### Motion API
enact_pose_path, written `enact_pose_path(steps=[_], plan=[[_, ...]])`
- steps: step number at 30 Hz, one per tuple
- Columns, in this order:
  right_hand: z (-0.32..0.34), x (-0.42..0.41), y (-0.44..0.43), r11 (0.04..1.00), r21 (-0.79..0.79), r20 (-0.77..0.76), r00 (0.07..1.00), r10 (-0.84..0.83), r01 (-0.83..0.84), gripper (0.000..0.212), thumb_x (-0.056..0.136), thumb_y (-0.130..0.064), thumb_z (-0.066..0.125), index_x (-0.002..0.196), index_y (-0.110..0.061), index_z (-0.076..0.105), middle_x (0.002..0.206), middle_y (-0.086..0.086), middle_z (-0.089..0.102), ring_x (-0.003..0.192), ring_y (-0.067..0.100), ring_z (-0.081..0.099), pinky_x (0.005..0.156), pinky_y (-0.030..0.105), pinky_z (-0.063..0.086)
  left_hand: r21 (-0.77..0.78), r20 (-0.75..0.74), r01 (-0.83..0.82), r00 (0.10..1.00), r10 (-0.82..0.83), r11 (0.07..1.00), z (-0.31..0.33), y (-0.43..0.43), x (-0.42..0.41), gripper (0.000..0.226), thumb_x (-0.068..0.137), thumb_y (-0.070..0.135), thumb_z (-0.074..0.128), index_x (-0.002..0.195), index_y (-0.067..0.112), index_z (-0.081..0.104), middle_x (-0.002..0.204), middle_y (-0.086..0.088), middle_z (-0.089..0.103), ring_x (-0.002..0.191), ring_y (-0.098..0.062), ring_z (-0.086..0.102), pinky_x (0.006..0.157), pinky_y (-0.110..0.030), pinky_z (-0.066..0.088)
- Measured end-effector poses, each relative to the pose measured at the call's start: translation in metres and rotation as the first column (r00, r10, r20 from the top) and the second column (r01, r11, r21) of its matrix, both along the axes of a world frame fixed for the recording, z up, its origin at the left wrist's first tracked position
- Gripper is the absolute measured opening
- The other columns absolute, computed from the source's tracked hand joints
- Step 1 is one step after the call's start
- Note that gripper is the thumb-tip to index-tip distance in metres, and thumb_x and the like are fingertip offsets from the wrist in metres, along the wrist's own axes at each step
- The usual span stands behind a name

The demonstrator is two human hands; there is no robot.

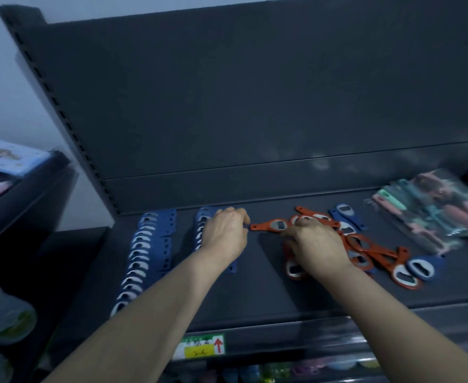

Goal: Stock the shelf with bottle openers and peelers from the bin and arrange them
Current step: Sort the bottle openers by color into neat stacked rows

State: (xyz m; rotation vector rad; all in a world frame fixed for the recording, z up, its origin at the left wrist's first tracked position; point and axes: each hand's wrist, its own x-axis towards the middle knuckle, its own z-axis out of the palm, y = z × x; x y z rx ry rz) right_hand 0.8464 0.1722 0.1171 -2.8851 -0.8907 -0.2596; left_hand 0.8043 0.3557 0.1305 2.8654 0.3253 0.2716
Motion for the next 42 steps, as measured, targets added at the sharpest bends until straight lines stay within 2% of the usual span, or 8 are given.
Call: enact_pose_path(steps=[7, 11, 15, 20, 24, 29, 37, 42], plan=[[0.004, 0.060, -0.084, 0.968, -0.002, -0.034, 0.967, -0.252, 0.252, 0.019, 0.083, -0.021, 0.055, 0.098, -0.028, 0.064, 0.097, -0.001, 0.063, 0.098, 0.026, 0.062, 0.067, 0.029, 0.042, -0.028, -0.051, 0.058, 0.997, -0.060, 0.998, 0.000, -0.080, 0.062, 0.018, 0.091, 0.028, 0.058, 0.108, 0.027, 0.063, 0.115, 0.003, 0.061, 0.113, -0.020, 0.054, 0.089, -0.034, 0.047], [0.002, 0.102, -0.120, 0.942, 0.047, -0.162, 0.934, -0.320, 0.331, 0.017, 0.087, -0.024, 0.055, 0.101, -0.024, 0.064, 0.102, 0.005, 0.068, 0.101, 0.027, 0.063, 0.067, 0.028, 0.043, -0.068, -0.082, 0.049, 0.995, -0.054, 0.997, -0.002, -0.114, 0.090, 0.016, 0.090, 0.028, 0.059, 0.106, 0.027, 0.064, 0.112, 0.004, 0.065, 0.110, -0.020, 0.058, 0.090, -0.035, 0.049], [-0.009, 0.134, -0.128, 0.941, 0.067, -0.271, 0.913, -0.303, 0.332, 0.041, 0.080, -0.050, 0.064, 0.104, -0.018, 0.059, 0.104, 0.004, 0.066, 0.103, 0.026, 0.061, 0.067, 0.028, 0.040, -0.108, -0.109, 0.000, 0.994, -0.012, 0.994, -0.004, -0.134, 0.108, 0.014, 0.091, 0.028, 0.059, 0.104, 0.029, 0.063, 0.107, 0.007, 0.067, 0.104, -0.018, 0.060, 0.087, -0.037, 0.052], [-0.017, 0.164, -0.131, 0.944, 0.081, -0.374, 0.887, -0.269, 0.320, 0.036, 0.083, -0.024, 0.064, 0.114, -0.010, 0.051, 0.114, 0.013, 0.063, 0.109, 0.030, 0.059, 0.078, 0.031, 0.046, -0.102, -0.109, -0.024, 0.994, 0.013, 0.994, -0.005, -0.149, 0.120, 0.016, 0.092, 0.029, 0.058, 0.106, 0.024, 0.064, 0.106, 0.006, 0.069, 0.105, -0.018, 0.060, 0.088, -0.035, 0.050], [-0.017, 0.180, -0.137, 0.948, 0.063, -0.504, 0.830, -0.240, 0.313, 0.042, 0.084, -0.026, 0.063, 0.118, -0.006, 0.052, 0.123, 0.016, 0.058, 0.117, 0.030, 0.055, 0.088, 0.032, 0.046, -0.031, -0.150, -0.038, 0.988, 0.033, 0.999, -0.006, -0.165, 0.126, 0.029, 0.087, 0.047, 0.062, 0.104, 0.024, 0.067, 0.104, 0.003, 0.066, 0.112, -0.020, 0.050, 0.088, -0.033, 0.047], [-0.011, 0.180, -0.152, 0.965, 0.114, -0.421, 0.891, -0.168, 0.236, 0.028, 0.077, -0.025, 0.070, 0.103, -0.017, 0.065, 0.107, 0.011, 0.067, 0.105, 0.029, 0.061, 0.074, 0.028, 0.043, 0.119, -0.316, -0.030, 0.946, 0.067, 0.992, -0.008, -0.189, 0.137, 0.062, 0.071, 0.067, 0.067, 0.110, 0.019, 0.067, 0.113, -0.002, 0.057, 0.115, -0.023, 0.043, 0.091, -0.037, 0.046], [-0.001, 0.177, -0.185, 0.937, 0.270, -0.289, 0.947, -0.142, 0.223, 0.026, 0.082, -0.028, 0.066, 0.108, -0.027, 0.060, 0.107, 0.005, 0.068, 0.105, 0.030, 0.060, 0.076, 0.033, 0.045, -0.027, -0.383, -0.010, 0.924, -0.001, 1.000, -0.008, -0.216, 0.159, 0.059, 0.081, 0.052, 0.067, 0.133, 0.028, 0.052, 0.132, -0.002, 0.050, 0.125, -0.026, 0.037, 0.102, -0.039, 0.039], [0.002, 0.174, -0.196, 0.937, 0.294, -0.201, 0.971, -0.132, 0.188, 0.022, 0.085, -0.027, 0.064, 0.107, -0.023, 0.060, 0.107, 0.004, 0.065, 0.101, 0.030, 0.060, 0.067, 0.029, 0.035, 0.079, -0.383, -0.052, 0.920, 0.078, 0.995, -0.011, -0.224, 0.164, 0.062, 0.076, 0.059, 0.070, 0.119, 0.015, 0.056, 0.119, -0.003, 0.057, 0.118, -0.027, 0.043, 0.096, -0.039, 0.043]])
